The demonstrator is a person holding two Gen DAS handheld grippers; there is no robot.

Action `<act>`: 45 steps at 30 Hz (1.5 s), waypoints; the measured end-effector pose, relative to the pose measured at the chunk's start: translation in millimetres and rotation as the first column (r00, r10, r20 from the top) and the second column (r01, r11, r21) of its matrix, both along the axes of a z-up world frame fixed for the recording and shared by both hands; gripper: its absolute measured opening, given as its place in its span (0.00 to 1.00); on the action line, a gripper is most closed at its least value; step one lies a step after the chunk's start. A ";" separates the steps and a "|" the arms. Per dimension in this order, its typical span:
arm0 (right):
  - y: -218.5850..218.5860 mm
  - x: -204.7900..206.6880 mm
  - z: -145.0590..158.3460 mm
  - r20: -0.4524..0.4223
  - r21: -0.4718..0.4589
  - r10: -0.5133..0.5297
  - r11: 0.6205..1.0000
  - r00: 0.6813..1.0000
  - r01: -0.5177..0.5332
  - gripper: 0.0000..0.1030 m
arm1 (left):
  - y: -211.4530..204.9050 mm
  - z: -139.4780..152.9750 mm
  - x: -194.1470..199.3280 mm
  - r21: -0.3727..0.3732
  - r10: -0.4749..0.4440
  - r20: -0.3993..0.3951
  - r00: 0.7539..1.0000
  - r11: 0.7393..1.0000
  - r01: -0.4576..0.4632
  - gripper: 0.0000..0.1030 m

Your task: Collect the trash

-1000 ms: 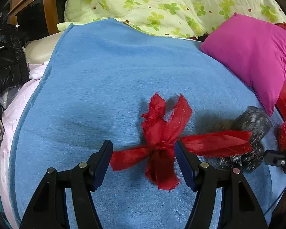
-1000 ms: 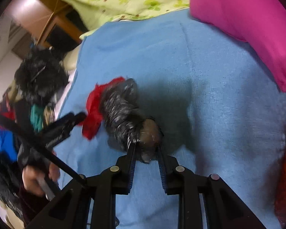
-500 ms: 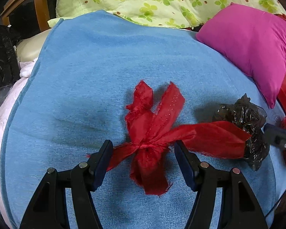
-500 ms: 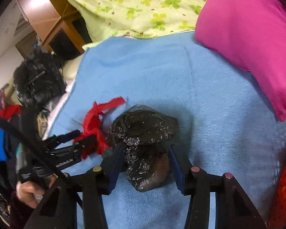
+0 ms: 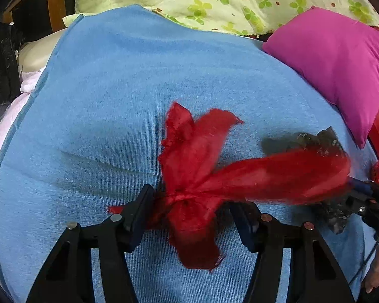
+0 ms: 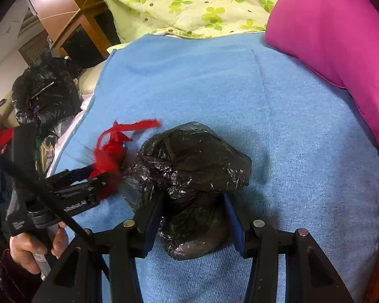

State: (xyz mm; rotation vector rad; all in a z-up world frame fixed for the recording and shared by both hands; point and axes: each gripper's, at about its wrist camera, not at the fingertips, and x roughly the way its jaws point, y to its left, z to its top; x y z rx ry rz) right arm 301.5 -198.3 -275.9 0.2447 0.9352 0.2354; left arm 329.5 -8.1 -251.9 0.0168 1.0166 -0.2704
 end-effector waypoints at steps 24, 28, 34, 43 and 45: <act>-14.6 -38.0 43.0 0.148 -0.006 -0.015 1.000 0.989 0.016 0.30 | -20.4 75.3 -33.8 0.061 0.054 0.264 0.963 0.996 -0.072 0.30; -20.2 -53.2 57.9 0.195 0.007 -0.034 0.999 0.980 0.033 0.30 | -19.2 95.3 -52.3 0.066 0.057 0.322 0.945 0.994 -0.082 0.30; -29.8 -77.1 79.0 0.261 0.023 -0.058 0.998 0.964 0.054 0.30 | -27.1 114.4 -65.4 0.086 0.048 0.387 0.921 0.992 -0.088 0.30; -42.2 -97.2 94.1 0.311 0.020 -0.082 0.997 0.947 0.080 0.30 | -42.5 134.9 -81.0 0.083 0.033 0.436 0.899 0.994 -0.077 0.30; -45.4 -103.4 96.8 0.323 0.021 -0.091 0.996 0.942 0.088 0.30 | -46.6 138.3 -84.9 0.088 0.029 0.448 0.893 0.993 -0.077 0.30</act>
